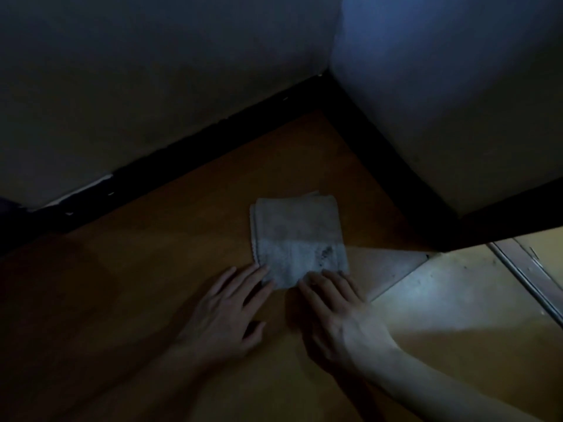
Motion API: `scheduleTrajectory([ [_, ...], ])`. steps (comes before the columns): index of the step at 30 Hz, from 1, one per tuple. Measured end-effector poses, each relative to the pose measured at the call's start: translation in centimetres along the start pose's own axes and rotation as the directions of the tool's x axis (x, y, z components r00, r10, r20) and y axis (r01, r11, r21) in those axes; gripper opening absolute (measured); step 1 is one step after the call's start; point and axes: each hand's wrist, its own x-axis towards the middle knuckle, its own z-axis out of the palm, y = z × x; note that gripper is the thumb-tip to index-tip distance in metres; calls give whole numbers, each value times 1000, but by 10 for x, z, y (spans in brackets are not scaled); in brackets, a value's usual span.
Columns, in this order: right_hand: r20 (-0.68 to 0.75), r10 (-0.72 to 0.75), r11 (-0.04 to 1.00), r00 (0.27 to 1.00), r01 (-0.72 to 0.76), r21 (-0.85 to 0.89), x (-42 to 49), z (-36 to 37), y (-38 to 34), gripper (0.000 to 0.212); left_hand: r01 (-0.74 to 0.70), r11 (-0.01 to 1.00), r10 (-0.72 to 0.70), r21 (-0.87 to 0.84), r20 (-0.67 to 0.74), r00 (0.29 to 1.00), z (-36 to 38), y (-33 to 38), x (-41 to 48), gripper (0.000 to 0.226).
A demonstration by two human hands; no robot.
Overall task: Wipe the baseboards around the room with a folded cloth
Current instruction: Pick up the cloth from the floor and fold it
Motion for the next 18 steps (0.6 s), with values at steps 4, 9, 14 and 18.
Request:
scheduleTrajectory([
  [4, -56, -38, 999, 998, 37, -20, 20, -11, 22, 52, 25, 1000, -26, -17, -80, 996, -4, 2, 13, 65],
  [9, 83, -31, 991, 996, 42, -129, 50, -19, 46, 84, 20, 1000, -21, -13, -39, 999, -9, -5, 44, 73],
  [14, 58, -55, 986, 997, 63, -154, 49, -16, 43, 78, 41, 999, -42, -24, -13, 999, -7, -5, 48, 69],
  [18, 5, -41, 996, 999, 41, -77, 38, -11, 32, 73, 23, 995, -27, -100, -37, 999, -8, -3, 44, 68],
])
